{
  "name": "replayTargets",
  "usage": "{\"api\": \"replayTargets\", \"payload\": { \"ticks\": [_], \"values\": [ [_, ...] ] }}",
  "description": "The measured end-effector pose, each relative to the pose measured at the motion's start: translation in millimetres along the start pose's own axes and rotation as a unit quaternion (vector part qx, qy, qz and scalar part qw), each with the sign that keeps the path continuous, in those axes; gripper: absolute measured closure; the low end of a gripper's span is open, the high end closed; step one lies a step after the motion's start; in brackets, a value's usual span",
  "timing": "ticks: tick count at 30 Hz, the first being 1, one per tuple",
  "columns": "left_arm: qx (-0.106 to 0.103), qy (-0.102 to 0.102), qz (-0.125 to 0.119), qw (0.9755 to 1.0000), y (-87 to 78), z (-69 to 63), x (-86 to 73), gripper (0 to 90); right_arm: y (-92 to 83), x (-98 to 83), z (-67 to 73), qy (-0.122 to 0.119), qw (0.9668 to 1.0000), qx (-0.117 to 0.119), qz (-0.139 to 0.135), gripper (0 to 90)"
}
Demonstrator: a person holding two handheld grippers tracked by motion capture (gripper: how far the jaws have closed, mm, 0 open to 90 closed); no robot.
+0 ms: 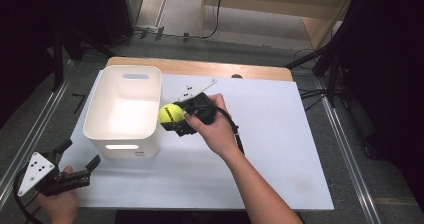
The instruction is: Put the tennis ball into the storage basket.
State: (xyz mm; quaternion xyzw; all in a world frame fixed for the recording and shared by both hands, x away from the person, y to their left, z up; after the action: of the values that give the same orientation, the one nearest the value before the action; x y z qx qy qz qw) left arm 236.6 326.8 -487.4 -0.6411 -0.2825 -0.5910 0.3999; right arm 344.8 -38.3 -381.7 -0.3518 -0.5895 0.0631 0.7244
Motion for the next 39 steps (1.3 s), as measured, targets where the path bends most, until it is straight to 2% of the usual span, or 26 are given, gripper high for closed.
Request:
{"api": "replayTargets", "payload": {
  "ticks": [17, 39],
  "values": [
    [-0.001, 0.0, 0.0, 1.0, -0.1, 0.0, 0.0, 0.0, 2.4, 9.4, 2.1, 0.0, 1.0, 0.0, -0.004, 24.6],
    [-0.002, -0.001, -0.001, 1.0, -0.5, 0.1, 0.0, 0.0, 9.6, 22.0, 6.0, -0.014, 0.9999, 0.002, -0.004, 24.6]
  ]
}}
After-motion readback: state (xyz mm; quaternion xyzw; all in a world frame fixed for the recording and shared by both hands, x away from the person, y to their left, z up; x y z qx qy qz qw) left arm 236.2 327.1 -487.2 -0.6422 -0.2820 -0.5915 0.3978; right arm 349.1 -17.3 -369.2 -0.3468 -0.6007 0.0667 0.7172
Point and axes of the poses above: each handheld gripper's, and its own axes: y roughly forward along the jaws, x roughly out of its top, z roughly to its left, the point moved 2 cm from there along y, roughly forward along the jaws, and after that the axes turned 2 degrees about -x, right-handed, at the moved point
